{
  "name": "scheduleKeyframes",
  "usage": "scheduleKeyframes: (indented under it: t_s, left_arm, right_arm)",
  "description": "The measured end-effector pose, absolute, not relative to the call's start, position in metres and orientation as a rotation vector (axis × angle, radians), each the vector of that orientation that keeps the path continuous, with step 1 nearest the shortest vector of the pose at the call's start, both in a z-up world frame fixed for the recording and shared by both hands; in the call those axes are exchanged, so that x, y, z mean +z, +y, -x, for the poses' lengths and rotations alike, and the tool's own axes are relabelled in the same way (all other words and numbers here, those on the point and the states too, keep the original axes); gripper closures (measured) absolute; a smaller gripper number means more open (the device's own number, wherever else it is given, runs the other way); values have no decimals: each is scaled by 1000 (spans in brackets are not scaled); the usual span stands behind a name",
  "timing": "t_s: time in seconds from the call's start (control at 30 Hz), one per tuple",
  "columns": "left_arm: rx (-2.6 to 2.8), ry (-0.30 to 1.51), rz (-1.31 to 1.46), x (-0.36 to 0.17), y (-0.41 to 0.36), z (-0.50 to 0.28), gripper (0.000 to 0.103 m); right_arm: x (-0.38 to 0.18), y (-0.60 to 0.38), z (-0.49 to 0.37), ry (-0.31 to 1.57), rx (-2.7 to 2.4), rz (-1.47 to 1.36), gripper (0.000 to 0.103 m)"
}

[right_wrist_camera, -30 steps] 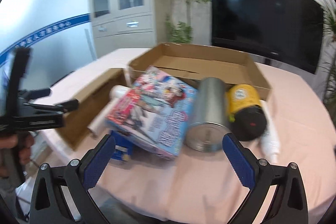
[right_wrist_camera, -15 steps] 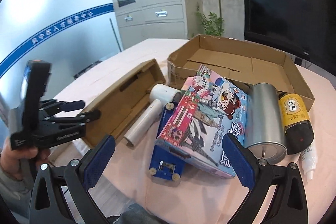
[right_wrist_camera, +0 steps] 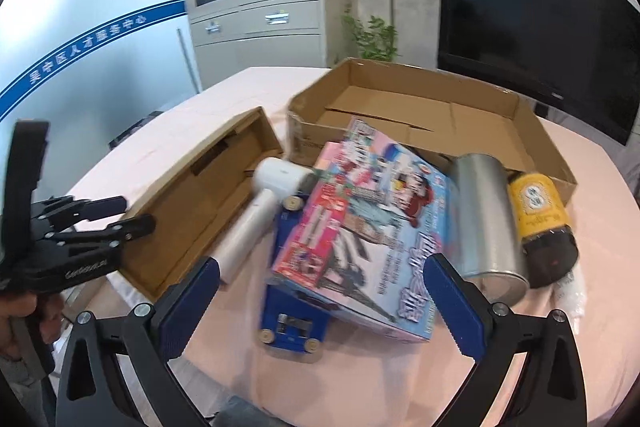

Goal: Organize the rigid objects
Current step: 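Lift the cardboard insert and lower it into the open cardboard box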

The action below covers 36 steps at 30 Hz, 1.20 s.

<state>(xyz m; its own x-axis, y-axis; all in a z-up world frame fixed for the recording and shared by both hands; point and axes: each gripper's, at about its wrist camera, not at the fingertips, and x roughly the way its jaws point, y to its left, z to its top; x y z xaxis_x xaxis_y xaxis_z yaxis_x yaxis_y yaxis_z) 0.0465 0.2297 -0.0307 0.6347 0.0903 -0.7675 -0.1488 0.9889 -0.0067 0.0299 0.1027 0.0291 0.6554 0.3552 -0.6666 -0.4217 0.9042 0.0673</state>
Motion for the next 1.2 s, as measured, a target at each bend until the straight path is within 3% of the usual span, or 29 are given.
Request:
scheduleKeyframes:
  t_s: [0.07,0.13,0.27,0.37,0.43,0.6,0.77,0.93,1.07,1.2]
  left_arm:
    - [142,891,119,-32,246,-48,74]
    - [131,921,196,-37,267,-51,74]
    - [93,1012,360,-63,302,-56,84]
    - [41,1010,436,-67,314,-54,88]
    - [32,1021,456,-67,317,-53,89]
    - [19,1017,439,-67,313,-52,91]
    - [46,946,361,-32,297,-48,92]
    - [-6,738,229,57,260,-79,91]
    - [-101,667,142,105,225,-165,91]
    - [-159,760,101,101,198,-269,91]
  right_arm:
    - [34,114,-30,725,491,104,1]
    - [38,127,-32,730,537,97,1]
    - [40,164,-43,746,631,85,8]
    - [27,201,-56,831,713,48,29]
    - [15,220,-65,902,723,48,55]
    - [-28,262,-80,1074,756,75,77]
    - [-12,258,-79,1037,739,50,84]
    - [72,210,-95,846,711,-31,85]
    - [136,166,-158,737,617,-41,85]
    - [150,129,-255,817,529,-55,86]
